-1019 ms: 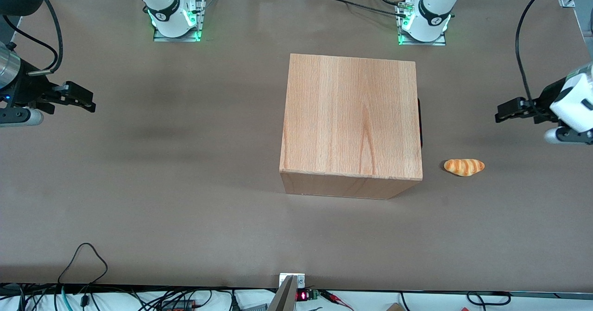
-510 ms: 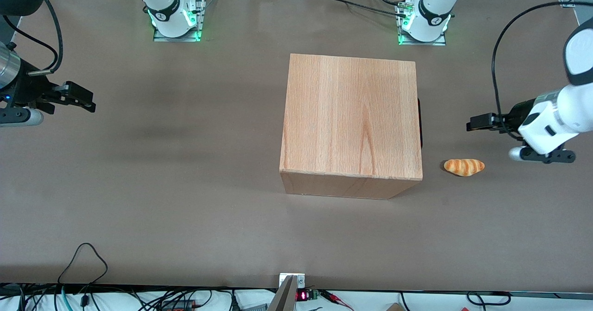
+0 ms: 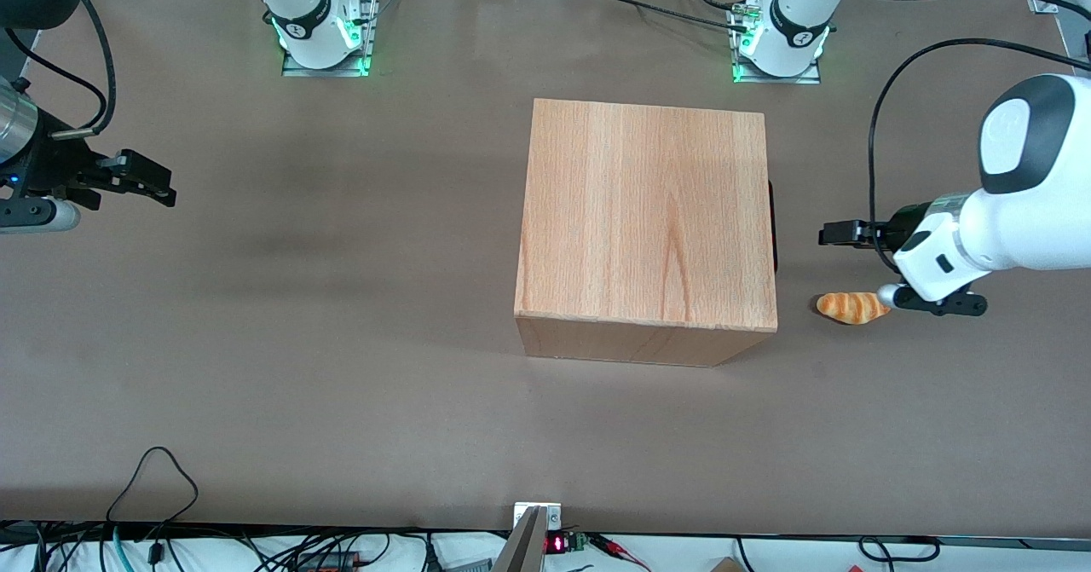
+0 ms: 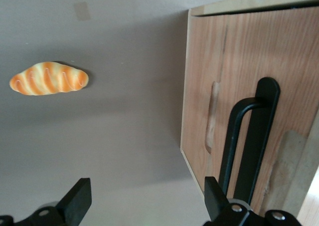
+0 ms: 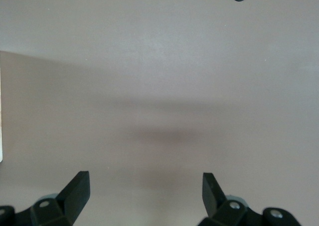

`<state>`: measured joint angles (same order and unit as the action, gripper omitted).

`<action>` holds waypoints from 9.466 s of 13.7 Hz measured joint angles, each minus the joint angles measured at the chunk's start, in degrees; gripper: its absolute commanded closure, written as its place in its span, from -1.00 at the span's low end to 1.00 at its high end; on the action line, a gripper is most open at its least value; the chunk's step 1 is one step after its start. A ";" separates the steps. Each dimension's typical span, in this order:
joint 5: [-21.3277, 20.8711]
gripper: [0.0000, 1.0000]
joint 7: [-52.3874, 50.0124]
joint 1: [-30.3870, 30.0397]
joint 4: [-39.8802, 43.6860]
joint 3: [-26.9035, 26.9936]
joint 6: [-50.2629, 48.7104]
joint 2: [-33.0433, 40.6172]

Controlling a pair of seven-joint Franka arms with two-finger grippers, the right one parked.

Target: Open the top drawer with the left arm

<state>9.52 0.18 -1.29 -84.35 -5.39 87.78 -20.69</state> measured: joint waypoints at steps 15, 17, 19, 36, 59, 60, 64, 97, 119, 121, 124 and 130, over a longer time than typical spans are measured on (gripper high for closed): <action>6.90 -1.00 0.02 1.98 0.00 -0.08 -4.61 -5.86; 7.09 -1.00 0.02 1.95 -0.01 -0.08 -4.63 -6.36; 7.51 -1.00 0.02 1.94 0.00 -0.06 -4.65 -6.71; 8.57 -1.00 0.02 1.34 0.01 0.14 -4.68 -9.03; 1.80 -1.00 2.58 -11.02 2.15 1.08 -3.37 -9.24; 1.77 -1.00 2.60 -11.90 2.17 1.09 -3.36 -9.27; 1.62 -1.00 2.73 -14.13 2.32 1.13 -3.20 -9.34; 1.97 -1.00 7.78 -20.74 4.76 0.51 -1.40 -10.28; -6.07 -1.00 6.71 -15.91 16.87 -0.60 -12.98 -2.25; -7.53 -1.00 3.88 -12.10 18.19 -0.66 -14.44 -0.85; -7.58 -1.00 -5.44 -6.39 19.01 -0.76 -14.75 0.53; -7.65 -1.00 -7.25 -3.77 19.78 -0.78 -15.13 1.69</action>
<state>1.87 -7.07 -5.06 -64.57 -6.16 72.65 -19.00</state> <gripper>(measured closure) 0.000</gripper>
